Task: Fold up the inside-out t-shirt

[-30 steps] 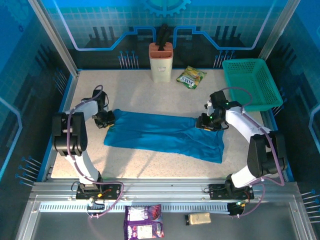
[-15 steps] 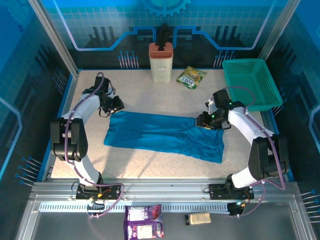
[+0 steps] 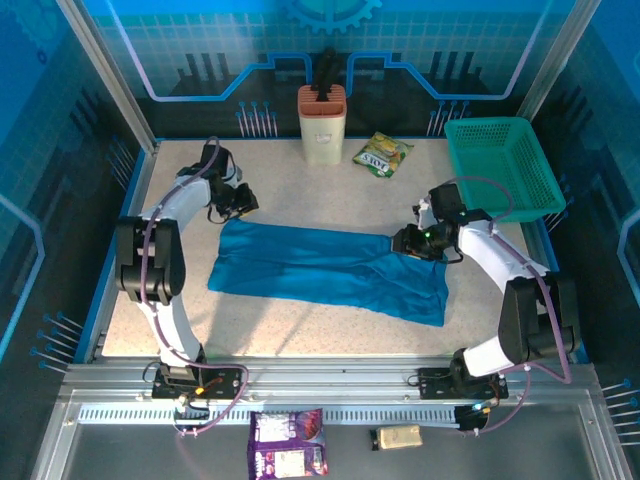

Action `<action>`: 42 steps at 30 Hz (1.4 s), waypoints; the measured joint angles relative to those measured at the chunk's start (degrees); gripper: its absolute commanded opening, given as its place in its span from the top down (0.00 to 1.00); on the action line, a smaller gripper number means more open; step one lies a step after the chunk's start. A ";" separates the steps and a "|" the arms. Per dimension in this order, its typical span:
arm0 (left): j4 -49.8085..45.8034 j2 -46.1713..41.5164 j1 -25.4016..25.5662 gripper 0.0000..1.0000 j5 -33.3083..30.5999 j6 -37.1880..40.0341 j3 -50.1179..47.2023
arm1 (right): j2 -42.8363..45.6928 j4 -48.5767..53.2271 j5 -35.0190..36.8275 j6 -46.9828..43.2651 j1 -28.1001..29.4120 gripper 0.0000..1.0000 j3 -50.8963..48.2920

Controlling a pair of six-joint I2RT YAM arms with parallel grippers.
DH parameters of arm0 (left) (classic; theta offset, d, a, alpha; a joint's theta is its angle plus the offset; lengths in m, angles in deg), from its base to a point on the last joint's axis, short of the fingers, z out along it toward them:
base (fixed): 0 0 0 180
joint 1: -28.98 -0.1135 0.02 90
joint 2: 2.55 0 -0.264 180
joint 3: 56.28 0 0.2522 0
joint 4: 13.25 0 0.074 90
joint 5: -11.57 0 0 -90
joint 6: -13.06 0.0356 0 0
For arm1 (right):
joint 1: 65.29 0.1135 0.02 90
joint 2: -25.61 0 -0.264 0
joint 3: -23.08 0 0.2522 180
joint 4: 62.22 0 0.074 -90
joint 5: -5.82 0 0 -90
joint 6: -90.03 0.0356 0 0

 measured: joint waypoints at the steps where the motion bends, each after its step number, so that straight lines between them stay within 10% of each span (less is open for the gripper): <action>1: -0.13 0.63 0.00 0.83 0.00 0.02 0.59 | 0.02 -0.24 0.00 0.00 0.00 0.58 0.00; 42: -1.29 3.23 -6.10 0.82 -0.46 1.53 -0.37 | 0.70 5.35 -0.90 -2.21 -0.26 0.58 2.78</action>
